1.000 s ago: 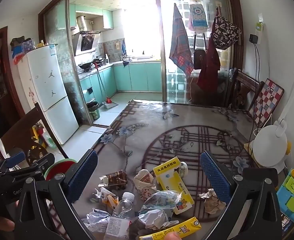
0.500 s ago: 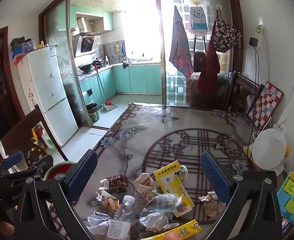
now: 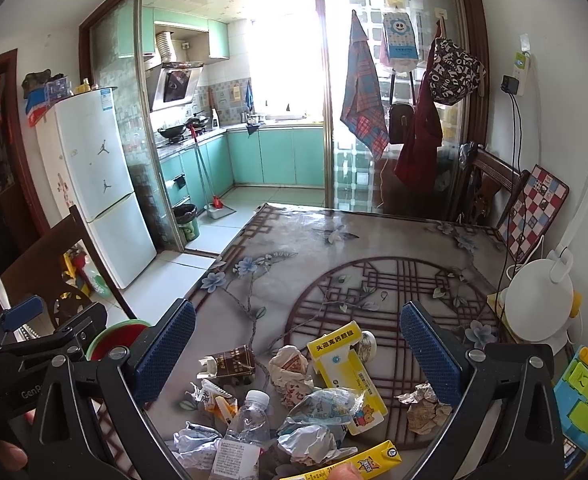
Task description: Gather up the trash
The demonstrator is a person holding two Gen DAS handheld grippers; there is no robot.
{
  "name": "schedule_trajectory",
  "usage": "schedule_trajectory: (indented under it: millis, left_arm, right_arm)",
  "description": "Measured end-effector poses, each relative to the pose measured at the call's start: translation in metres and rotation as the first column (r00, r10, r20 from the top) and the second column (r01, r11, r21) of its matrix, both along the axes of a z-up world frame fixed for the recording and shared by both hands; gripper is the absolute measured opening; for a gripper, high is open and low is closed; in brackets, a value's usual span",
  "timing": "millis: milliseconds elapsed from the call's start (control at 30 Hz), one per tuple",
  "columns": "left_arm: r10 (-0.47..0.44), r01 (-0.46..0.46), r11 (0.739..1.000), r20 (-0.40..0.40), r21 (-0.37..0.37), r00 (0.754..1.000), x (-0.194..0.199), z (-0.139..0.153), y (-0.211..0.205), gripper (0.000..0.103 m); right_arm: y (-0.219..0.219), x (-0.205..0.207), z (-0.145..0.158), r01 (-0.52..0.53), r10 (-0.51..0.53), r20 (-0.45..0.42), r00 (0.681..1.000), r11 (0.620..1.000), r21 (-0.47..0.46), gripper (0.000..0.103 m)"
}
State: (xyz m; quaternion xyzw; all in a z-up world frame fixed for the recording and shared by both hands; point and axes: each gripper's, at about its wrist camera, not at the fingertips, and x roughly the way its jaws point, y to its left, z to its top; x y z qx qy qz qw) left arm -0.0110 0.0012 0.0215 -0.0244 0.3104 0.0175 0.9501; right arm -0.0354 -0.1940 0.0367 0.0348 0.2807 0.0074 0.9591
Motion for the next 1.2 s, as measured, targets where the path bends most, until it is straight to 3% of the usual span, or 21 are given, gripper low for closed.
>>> schedule_trajectory:
  millis: [1200]
  left_arm:
    - [0.016, -0.015, 0.999, -0.019, 0.032, 1.0, 0.0008, -0.0008, -0.0058, 0.103]
  right_arm:
    - [0.0015, 0.005, -0.0071, 0.008, -0.008, -0.056, 0.998, 1.0, -0.012, 0.103]
